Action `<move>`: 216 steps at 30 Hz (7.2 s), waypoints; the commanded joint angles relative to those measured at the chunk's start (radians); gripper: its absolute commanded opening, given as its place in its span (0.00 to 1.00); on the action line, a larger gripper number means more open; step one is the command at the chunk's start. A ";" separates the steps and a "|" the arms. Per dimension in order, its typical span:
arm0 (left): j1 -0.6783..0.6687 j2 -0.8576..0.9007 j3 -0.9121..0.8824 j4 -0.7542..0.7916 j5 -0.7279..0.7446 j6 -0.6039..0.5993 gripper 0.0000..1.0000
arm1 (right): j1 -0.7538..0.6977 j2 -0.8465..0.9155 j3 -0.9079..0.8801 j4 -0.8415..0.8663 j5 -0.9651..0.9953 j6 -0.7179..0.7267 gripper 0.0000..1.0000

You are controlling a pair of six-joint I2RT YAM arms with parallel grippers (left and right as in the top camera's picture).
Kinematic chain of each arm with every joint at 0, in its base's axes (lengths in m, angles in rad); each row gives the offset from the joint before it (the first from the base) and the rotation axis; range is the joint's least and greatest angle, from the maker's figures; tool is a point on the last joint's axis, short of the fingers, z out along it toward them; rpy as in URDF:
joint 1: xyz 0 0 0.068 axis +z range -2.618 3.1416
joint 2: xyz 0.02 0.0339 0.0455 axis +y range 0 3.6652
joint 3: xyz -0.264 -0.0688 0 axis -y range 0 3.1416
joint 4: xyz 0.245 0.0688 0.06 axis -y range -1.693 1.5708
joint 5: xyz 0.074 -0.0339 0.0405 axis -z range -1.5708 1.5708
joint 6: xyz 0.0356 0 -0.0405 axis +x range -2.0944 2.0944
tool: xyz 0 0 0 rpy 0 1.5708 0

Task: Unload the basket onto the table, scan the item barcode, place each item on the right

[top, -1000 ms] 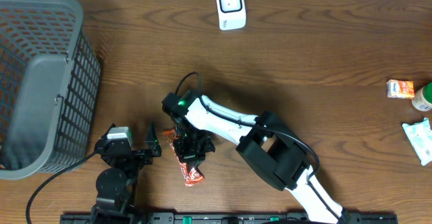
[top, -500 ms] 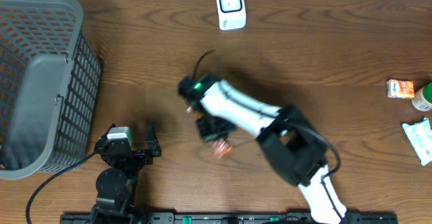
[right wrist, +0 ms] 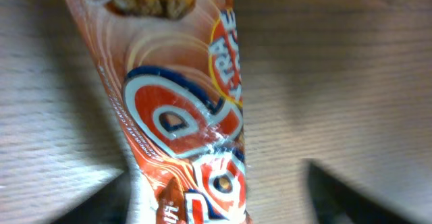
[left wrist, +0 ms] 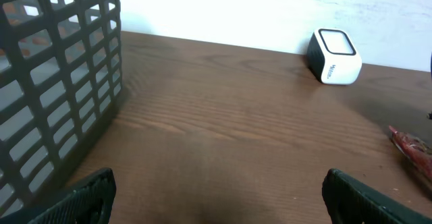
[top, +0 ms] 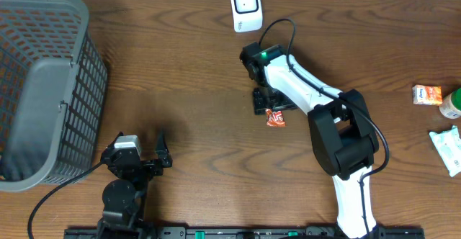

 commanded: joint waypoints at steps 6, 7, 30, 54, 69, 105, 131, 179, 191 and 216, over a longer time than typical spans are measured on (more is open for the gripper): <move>0.004 -0.007 -0.018 -0.024 -0.001 0.016 0.98 | 0.008 -0.013 0.188 -0.122 0.013 -0.034 0.99; 0.004 -0.007 -0.018 -0.024 -0.001 0.016 0.98 | 0.018 -0.013 0.200 -0.122 0.022 -0.011 0.99; 0.004 -0.007 -0.018 -0.024 -0.001 0.016 0.98 | 0.092 0.254 0.164 -0.007 0.246 0.167 0.67; 0.004 -0.007 -0.018 -0.025 -0.001 0.016 0.98 | 0.108 0.470 0.189 -0.123 0.008 0.041 0.01; 0.004 -0.007 -0.018 -0.024 -0.001 0.016 0.98 | 0.096 0.347 0.346 -0.288 0.101 0.066 0.77; 0.004 -0.007 -0.018 -0.024 -0.001 0.016 0.98 | -0.104 0.319 0.090 -0.030 -0.209 -0.172 0.01; 0.004 -0.007 -0.018 -0.024 -0.001 0.016 0.98 | -0.139 0.108 0.086 -0.123 -1.423 -0.936 0.01; 0.004 -0.007 -0.018 -0.024 -0.001 0.016 0.98 | -0.089 0.104 0.089 0.094 -1.745 -1.120 0.01; 0.004 -0.007 -0.018 -0.024 -0.001 0.016 0.98 | -0.117 0.104 0.097 0.034 -1.746 -0.684 0.01; 0.004 -0.007 -0.018 -0.024 -0.001 0.016 0.98 | -0.215 0.104 0.122 0.074 -1.349 -0.544 0.01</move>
